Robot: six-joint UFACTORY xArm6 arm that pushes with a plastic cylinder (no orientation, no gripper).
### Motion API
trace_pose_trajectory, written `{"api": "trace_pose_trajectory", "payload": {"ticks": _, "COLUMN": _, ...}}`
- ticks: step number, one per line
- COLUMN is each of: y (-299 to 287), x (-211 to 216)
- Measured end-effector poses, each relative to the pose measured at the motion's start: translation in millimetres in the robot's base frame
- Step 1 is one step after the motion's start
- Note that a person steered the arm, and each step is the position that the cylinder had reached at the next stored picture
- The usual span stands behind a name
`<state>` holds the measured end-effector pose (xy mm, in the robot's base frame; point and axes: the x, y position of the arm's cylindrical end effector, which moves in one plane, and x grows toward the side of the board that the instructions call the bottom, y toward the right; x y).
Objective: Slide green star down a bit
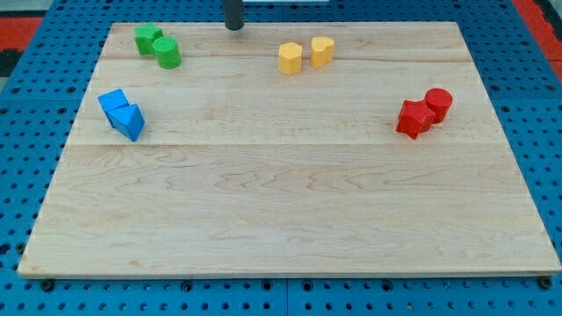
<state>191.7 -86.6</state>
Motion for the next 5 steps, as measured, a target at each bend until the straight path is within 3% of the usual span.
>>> {"api": "trace_pose_trajectory", "payload": {"ticks": 5, "y": -100, "x": 1}}
